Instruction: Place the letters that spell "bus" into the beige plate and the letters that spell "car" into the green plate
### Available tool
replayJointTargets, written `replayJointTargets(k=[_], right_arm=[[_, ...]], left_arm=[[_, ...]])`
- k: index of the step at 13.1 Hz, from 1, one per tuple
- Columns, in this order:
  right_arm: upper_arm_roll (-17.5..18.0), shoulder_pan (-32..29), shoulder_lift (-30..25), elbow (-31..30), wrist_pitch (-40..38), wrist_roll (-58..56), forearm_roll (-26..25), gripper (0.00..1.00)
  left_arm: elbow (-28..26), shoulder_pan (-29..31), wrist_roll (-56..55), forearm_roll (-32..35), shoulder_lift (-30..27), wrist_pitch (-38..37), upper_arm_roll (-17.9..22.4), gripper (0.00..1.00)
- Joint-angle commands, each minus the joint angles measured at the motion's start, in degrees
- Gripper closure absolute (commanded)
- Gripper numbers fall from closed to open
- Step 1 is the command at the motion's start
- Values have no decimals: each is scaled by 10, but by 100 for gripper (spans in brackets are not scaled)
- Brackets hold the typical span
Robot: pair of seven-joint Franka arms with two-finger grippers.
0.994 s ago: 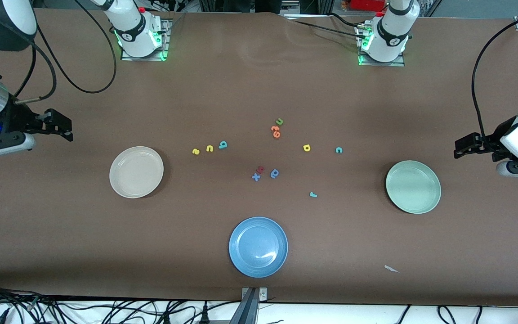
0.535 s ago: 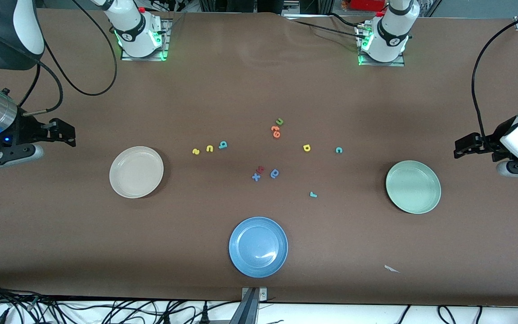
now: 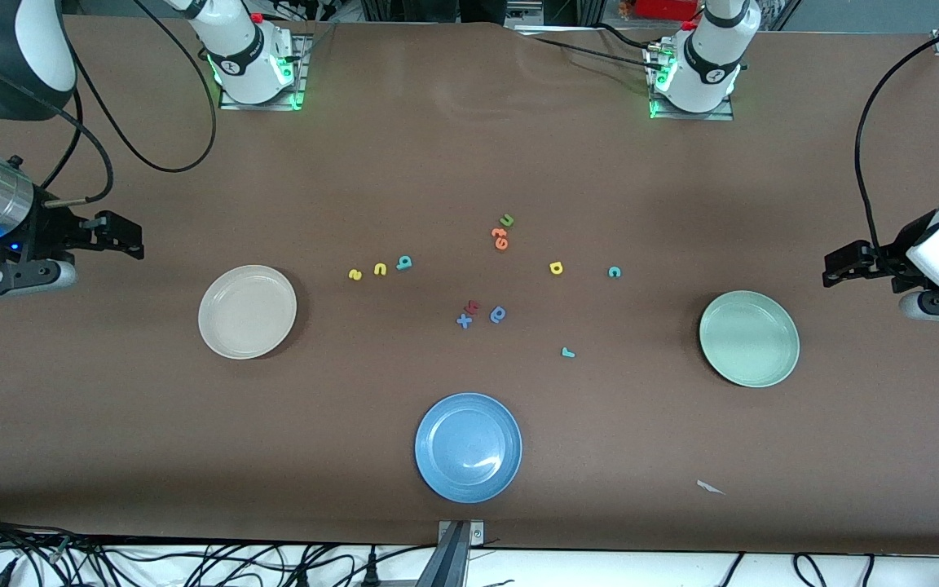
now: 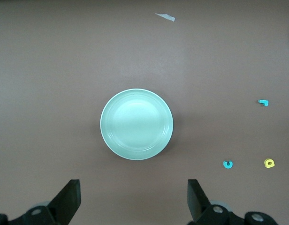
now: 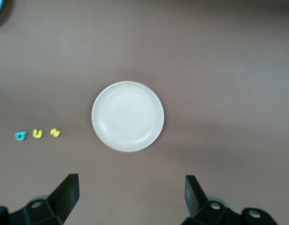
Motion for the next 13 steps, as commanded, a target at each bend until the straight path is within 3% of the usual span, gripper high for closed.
replayJointTargets(k=[1, 5, 13], right_arm=[[4, -5, -33, -3, -47, 28, 14, 0], [4, -6, -82, -53, -58, 29, 13, 0], [-9, -6, -69, -42, -83, 21, 14, 0]], left_arm=[[11, 1, 9, -3, 5, -1, -1, 0], [11, 1, 9, -2, 5, -1, -1, 0], [10, 1, 9, -2, 7, -1, -1, 0]])
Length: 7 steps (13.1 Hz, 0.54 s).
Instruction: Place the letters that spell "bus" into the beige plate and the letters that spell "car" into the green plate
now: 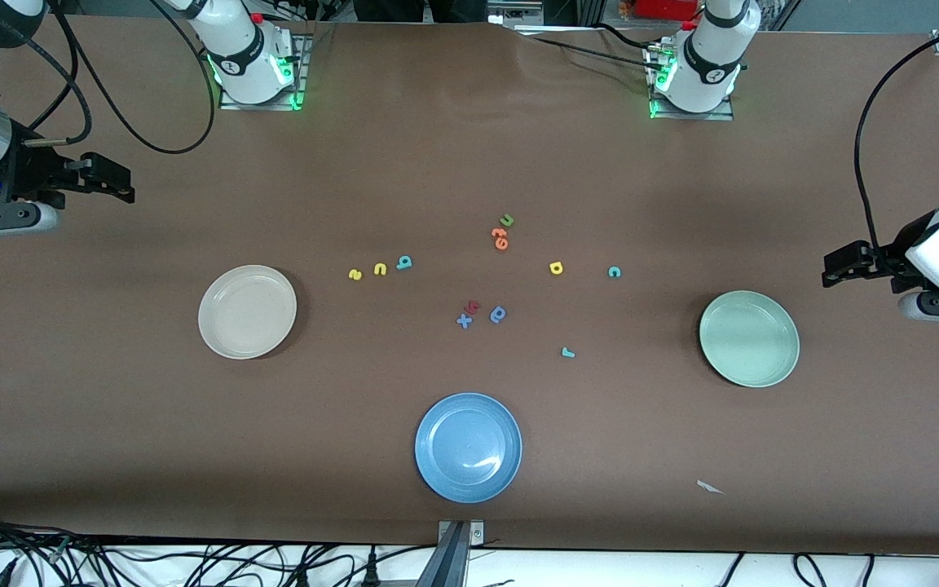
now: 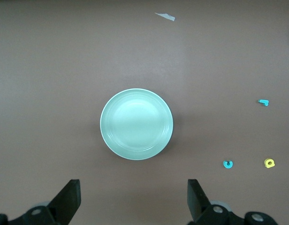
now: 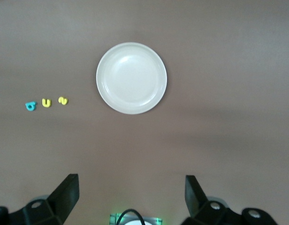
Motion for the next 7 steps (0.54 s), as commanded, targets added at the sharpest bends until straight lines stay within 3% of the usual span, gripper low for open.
replayJointTargets(k=[1, 7], right_arm=[[-6, -4, -6, 2, -9, -2, 12, 0], [-15, -5, -9, 6, -11, -2, 12, 0]], left_arm=[[10, 1, 9, -2, 6, -1, -1, 0], [10, 0, 9, -2, 7, -1, -1, 0]])
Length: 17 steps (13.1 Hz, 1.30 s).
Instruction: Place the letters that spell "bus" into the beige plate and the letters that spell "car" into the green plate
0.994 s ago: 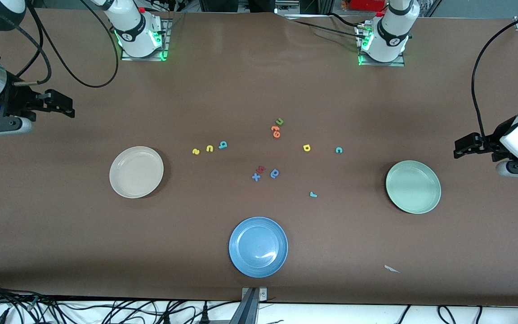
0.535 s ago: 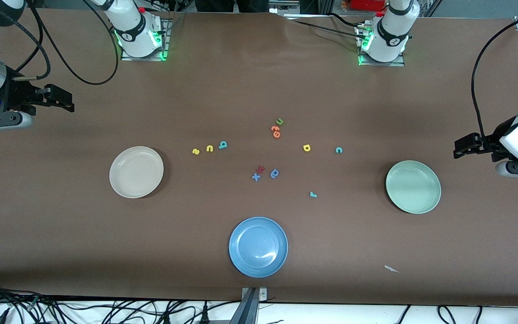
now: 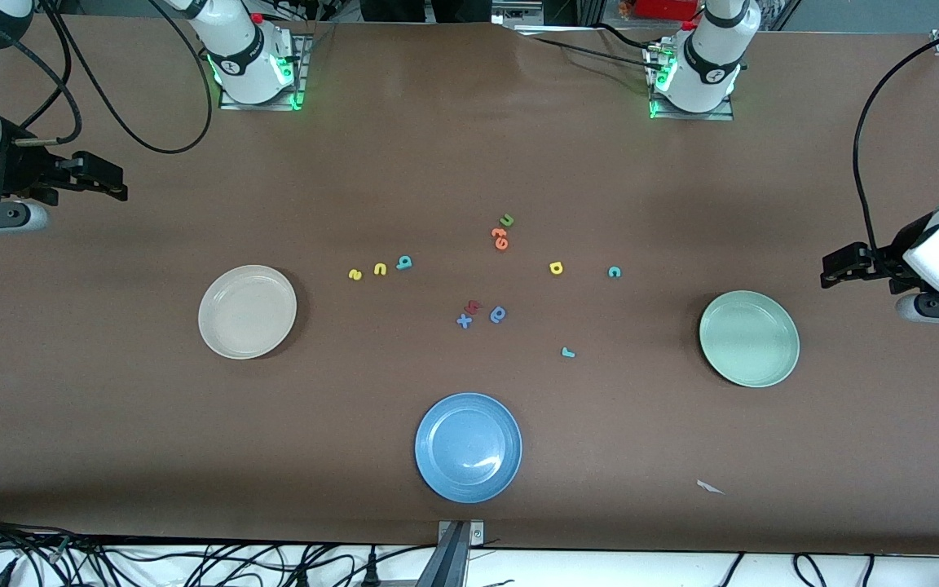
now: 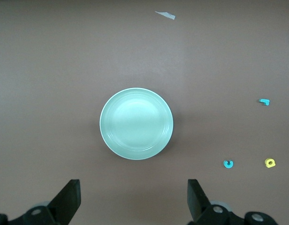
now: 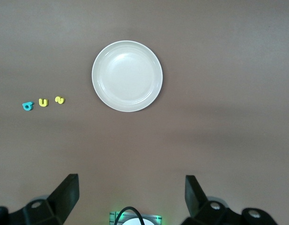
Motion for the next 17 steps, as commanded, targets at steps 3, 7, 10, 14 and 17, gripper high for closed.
replayJointTargets(k=[3, 7, 10, 14, 17], right_arm=[[-5, -4, -6, 5, -11, -2, 12, 0], [-11, -4, -4, 5, -4, -2, 12, 0], [-12, -4, 2, 5, 3, -1, 12, 0], [-30, -8, 14, 5, 7, -2, 12, 0], [-32, -8, 15, 4, 0, -2, 12, 0]], left_arm=[[10, 0, 9, -2, 5, -1, -1, 0], [10, -1, 9, -2, 6, 0, -1, 0], [10, -1, 9, -2, 6, -1, -1, 0], [10, -2, 9, -2, 6, -1, -1, 0], [10, -2, 9, -2, 6, -1, -1, 0]])
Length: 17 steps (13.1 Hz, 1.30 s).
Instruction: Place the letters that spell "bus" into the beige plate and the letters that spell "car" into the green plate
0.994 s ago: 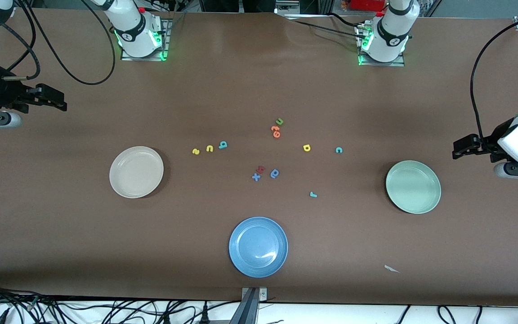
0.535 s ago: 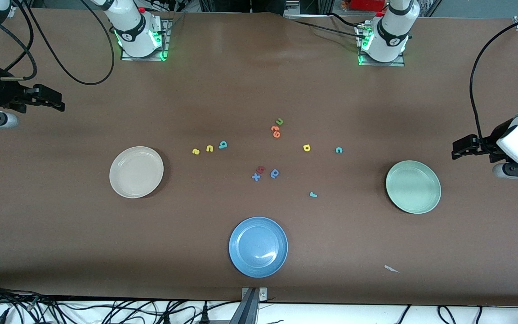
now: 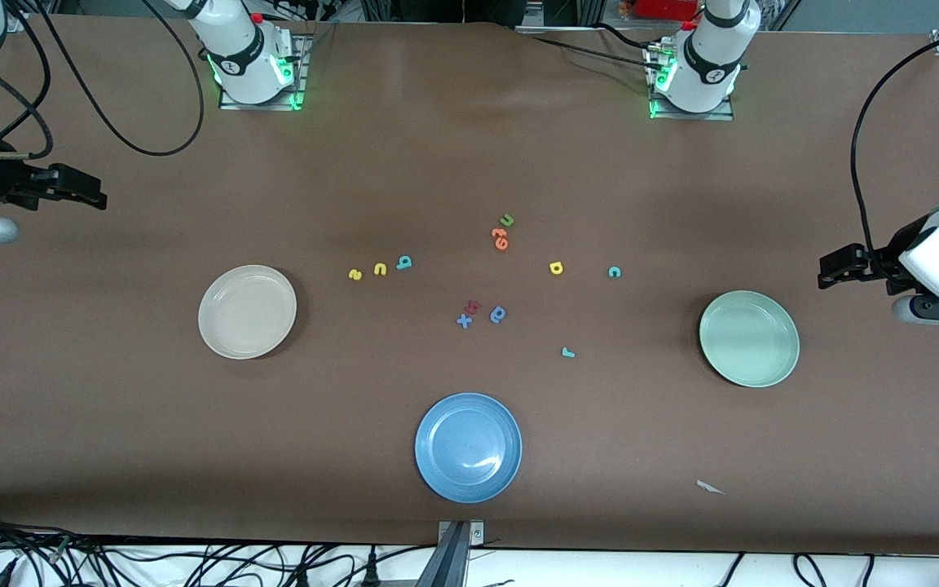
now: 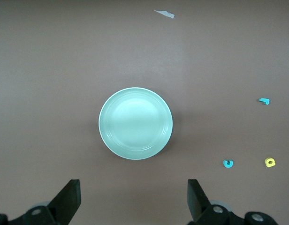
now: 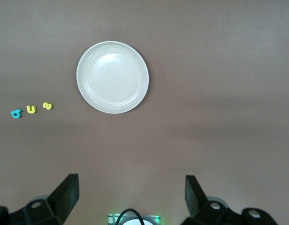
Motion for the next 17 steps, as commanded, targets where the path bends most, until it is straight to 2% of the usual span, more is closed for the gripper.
replayJointTargets(k=[1, 8, 17], right_arm=[[1, -1, 0, 2, -8, 0, 13, 0], [-1, -1, -22, 2, -61, -10, 16, 0], [2, -1, -17, 4, -36, -10, 35, 0]], left_arm=[[10, -2, 9, -2, 4, -1, 1, 0], [10, -2, 9, -2, 4, -1, 1, 0], [10, -2, 9, -2, 5, -1, 1, 0]])
